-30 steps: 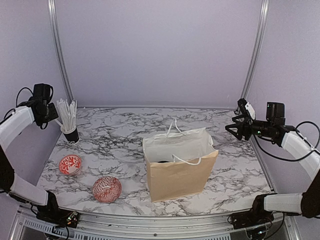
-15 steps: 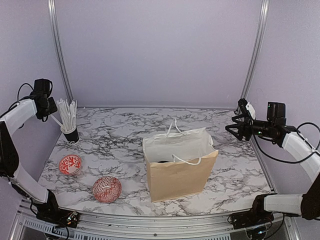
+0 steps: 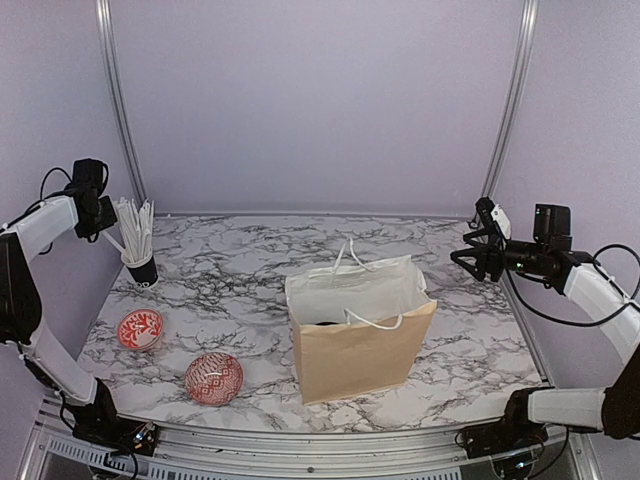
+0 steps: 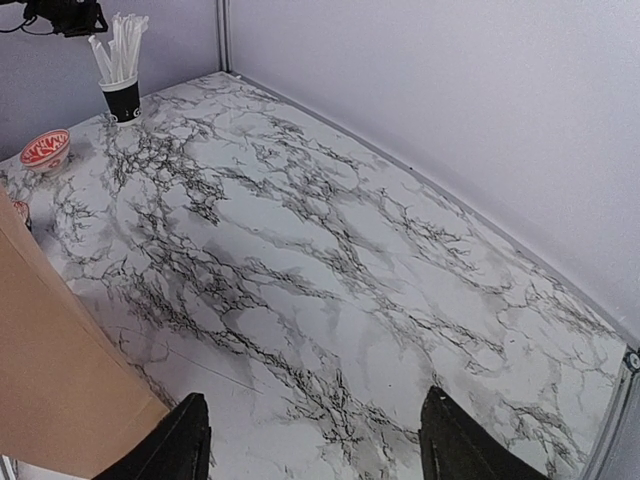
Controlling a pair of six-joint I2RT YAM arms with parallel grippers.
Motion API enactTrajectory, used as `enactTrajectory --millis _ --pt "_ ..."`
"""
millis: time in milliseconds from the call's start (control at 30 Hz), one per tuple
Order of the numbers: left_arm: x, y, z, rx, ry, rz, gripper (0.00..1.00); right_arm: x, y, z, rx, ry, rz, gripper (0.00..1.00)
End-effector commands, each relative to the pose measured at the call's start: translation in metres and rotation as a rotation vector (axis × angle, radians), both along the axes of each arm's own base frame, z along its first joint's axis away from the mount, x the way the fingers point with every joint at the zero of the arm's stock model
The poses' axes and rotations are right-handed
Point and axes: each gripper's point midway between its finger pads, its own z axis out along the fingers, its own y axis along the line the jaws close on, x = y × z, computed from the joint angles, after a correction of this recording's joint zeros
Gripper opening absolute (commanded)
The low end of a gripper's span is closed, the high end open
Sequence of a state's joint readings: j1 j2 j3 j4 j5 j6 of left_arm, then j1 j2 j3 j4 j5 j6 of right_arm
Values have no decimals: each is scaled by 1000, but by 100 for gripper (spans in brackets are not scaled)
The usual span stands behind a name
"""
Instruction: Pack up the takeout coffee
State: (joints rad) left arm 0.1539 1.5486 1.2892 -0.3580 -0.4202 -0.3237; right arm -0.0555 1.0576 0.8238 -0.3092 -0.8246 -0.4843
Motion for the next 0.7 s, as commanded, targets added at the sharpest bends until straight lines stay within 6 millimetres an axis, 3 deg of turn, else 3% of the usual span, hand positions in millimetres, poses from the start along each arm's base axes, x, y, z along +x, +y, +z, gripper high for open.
enactTrajectory --millis 0,667 --pt "6 3 10 14 -25 -3 35 -1 1 0 -2 7 11 69" --pt "5 6 8 36 -9 2 9 -3 1 2 -4 -1 12 68"
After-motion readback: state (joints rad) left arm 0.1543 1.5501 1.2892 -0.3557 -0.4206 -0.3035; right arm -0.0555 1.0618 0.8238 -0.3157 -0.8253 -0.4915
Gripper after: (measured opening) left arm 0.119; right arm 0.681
